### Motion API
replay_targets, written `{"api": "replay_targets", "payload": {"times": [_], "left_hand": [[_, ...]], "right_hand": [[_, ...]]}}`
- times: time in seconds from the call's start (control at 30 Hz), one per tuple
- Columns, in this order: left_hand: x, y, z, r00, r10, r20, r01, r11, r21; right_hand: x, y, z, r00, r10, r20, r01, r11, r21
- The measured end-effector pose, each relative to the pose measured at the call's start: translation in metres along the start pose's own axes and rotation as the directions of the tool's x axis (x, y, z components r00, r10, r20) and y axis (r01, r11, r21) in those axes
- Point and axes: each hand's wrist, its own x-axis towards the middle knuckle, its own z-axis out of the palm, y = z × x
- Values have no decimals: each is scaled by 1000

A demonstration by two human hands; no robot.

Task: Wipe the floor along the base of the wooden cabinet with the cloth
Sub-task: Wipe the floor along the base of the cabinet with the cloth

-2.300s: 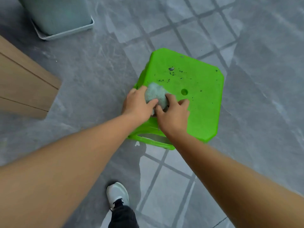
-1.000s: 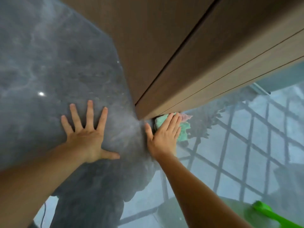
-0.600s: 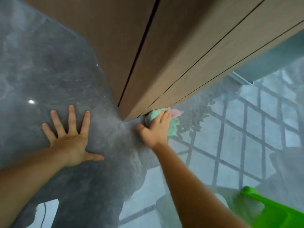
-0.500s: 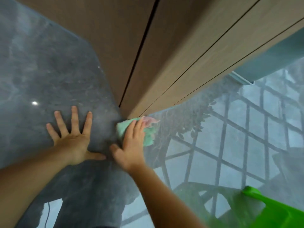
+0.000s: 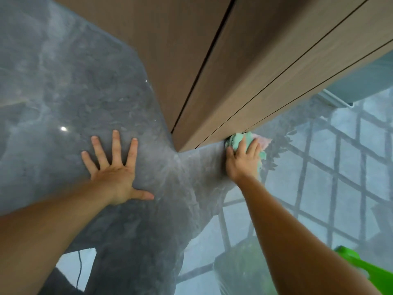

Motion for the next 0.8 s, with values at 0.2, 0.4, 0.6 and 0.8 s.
{"api": "replay_targets", "payload": {"times": [0.2,0.4,0.6,0.8], "left_hand": [[4,-1,6,999,8,-49,-9,1000,-15],[8,-2,11,998,10,-66,-10,1000,-7],[9,-3,16,987,44,-156,-52,997,-51],[4,-61,43,883,75,-463,-113,992,-55]], "right_hand": [[-134,-66,56,834,-550,49,550,835,9],[-44,10,8,545,-808,225,836,504,-216],[-44,7,9,996,-77,-34,71,984,-166],[-130,-60,29,899,-409,157,424,903,-75]]}}
